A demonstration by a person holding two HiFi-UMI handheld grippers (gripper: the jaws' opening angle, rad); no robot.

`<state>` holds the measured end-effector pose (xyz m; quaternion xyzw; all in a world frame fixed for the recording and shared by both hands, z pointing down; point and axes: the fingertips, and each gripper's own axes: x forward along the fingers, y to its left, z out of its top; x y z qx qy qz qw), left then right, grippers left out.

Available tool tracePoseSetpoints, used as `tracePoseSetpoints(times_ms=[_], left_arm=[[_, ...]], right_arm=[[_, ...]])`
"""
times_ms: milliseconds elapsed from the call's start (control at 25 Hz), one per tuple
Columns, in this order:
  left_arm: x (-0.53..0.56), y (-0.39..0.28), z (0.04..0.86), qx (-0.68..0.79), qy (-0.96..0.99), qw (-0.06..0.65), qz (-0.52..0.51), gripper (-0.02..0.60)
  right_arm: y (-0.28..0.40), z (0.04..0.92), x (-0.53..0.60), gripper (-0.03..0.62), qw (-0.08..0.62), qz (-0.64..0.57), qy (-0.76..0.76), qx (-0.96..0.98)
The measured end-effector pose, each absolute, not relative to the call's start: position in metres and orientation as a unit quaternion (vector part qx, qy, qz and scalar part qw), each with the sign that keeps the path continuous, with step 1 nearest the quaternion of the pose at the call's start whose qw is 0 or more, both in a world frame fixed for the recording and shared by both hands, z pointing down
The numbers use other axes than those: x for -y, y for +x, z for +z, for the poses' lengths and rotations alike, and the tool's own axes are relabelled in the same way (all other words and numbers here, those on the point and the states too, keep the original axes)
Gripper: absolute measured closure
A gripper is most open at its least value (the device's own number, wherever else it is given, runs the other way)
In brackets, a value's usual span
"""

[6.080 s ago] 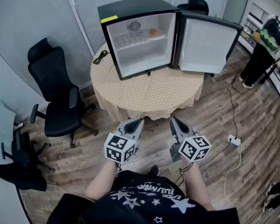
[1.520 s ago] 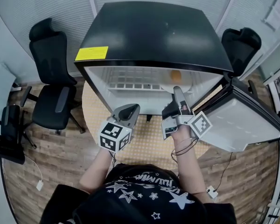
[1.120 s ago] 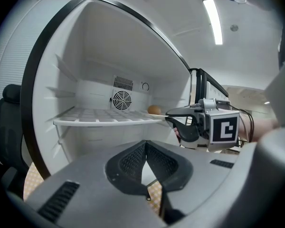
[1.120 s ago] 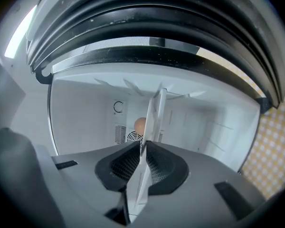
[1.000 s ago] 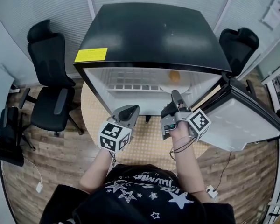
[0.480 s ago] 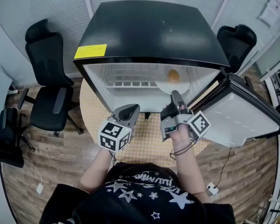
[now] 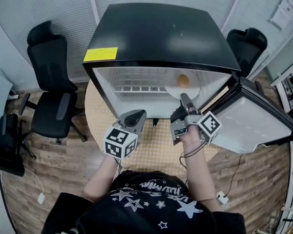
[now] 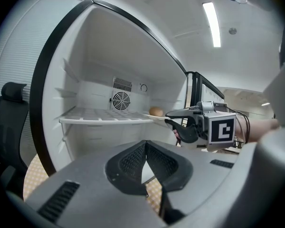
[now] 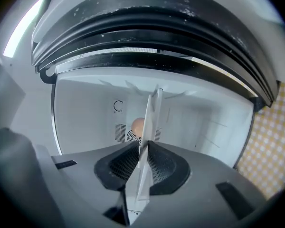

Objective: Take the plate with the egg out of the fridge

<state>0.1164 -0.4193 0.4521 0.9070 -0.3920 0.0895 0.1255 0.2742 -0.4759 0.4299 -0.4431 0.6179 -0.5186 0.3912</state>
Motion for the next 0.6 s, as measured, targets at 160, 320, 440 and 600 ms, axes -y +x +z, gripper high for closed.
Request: tracePoseSetpoints(times_ms=[160,320,440,600], left_arm=[[0.417,0.117,0.455,0.387,0.909,0.129,0.09,0.574],[0.411,0.115,0.455,0.376,0.913,0.129,0.09,0.574],[0.405,0.111,0.453,0.366,0.917,0.127,0.092,0.574],[0.394,0.104,0.453,0.349,0.924,0.126,0.097,0.574]], right_arm=[[0.279,0.427,0.47,0.535,0.413,-0.519,-0.44,-0.606],[0.28,0.425,0.461,0.537,0.428,-0.516,-0.442,-0.597],[0.278,0.428,0.45,0.537,0.451,-0.522,-0.438,-0.576],[0.271,0.425,0.43,0.539,0.465,-0.514,-0.439,-0.571]])
